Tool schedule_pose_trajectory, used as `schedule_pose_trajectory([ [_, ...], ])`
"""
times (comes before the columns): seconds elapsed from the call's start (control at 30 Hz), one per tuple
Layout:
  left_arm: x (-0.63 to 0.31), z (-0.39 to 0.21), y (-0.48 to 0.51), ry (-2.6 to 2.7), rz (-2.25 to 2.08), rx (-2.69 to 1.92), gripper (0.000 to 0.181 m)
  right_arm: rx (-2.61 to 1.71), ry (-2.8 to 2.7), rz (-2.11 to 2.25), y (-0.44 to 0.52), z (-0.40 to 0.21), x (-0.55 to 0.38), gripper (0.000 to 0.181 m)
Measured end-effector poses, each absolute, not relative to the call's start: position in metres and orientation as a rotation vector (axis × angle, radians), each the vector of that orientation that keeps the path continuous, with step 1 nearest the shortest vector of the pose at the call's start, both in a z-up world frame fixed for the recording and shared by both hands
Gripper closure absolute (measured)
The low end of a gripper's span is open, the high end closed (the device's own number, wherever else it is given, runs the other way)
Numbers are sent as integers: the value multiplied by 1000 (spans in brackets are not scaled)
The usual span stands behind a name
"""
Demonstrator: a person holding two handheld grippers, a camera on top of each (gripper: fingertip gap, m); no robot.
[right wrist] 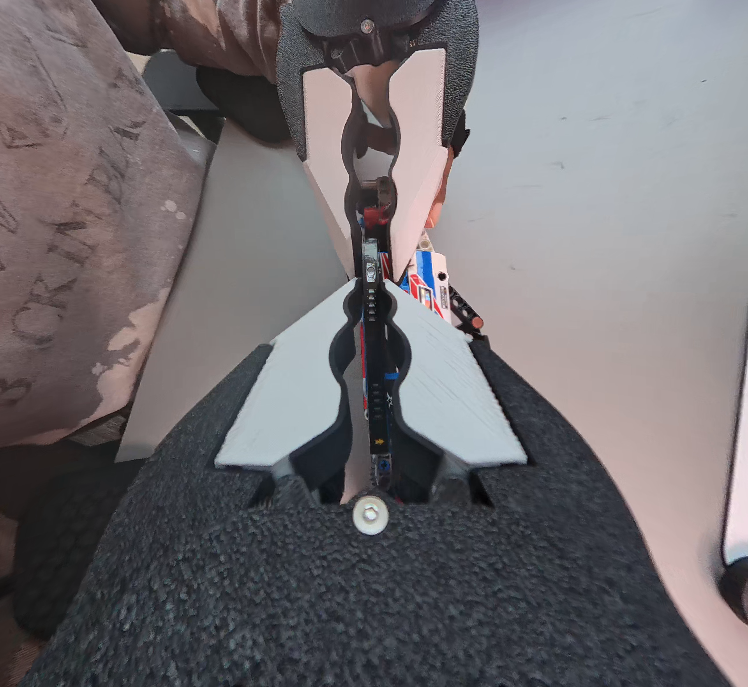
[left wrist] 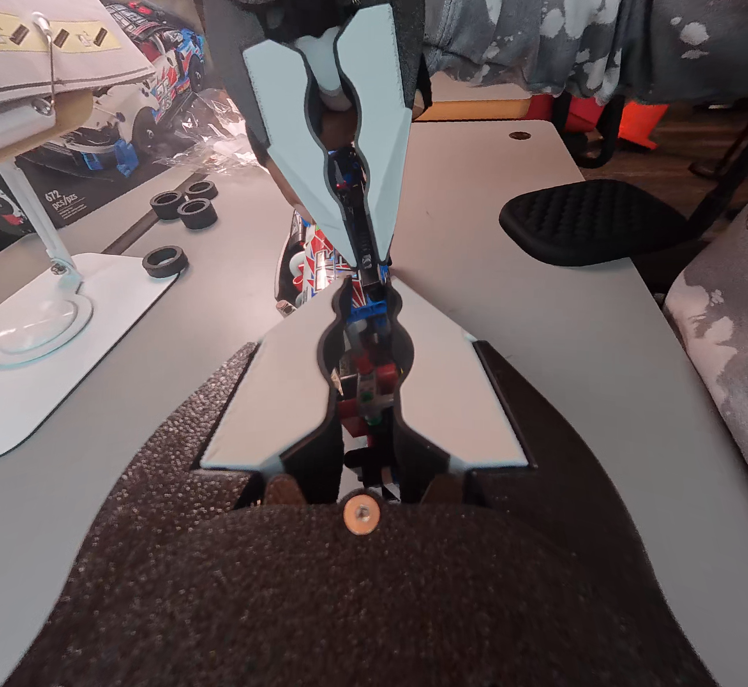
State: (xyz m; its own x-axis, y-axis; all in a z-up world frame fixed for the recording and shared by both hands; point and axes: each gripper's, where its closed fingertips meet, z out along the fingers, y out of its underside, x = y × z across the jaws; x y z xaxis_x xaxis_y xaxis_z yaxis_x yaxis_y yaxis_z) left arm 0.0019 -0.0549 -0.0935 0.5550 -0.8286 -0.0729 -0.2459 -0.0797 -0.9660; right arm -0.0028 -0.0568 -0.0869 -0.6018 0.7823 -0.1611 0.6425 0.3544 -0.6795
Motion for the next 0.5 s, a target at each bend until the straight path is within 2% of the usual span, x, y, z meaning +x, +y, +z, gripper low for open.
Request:
schedule_pose_trajectory([
  [0.07,4,-94,-56,930,-635,-1622,166,-1310,-2411,1141,-58,-84,-2,174],
  [0.17,3,-94,-57,930,-637,-1623,167,-1309,-2274,1393,-60,-47,-4,174],
  [0.4,1,-94,-53,913,-610,-1627,165,-1237,-2150,1283,-59,-17,4,174],
  [0.5,0,-93,-54,918,-607,-1626,166,-1242,-2272,985,-66,-47,32,174],
])
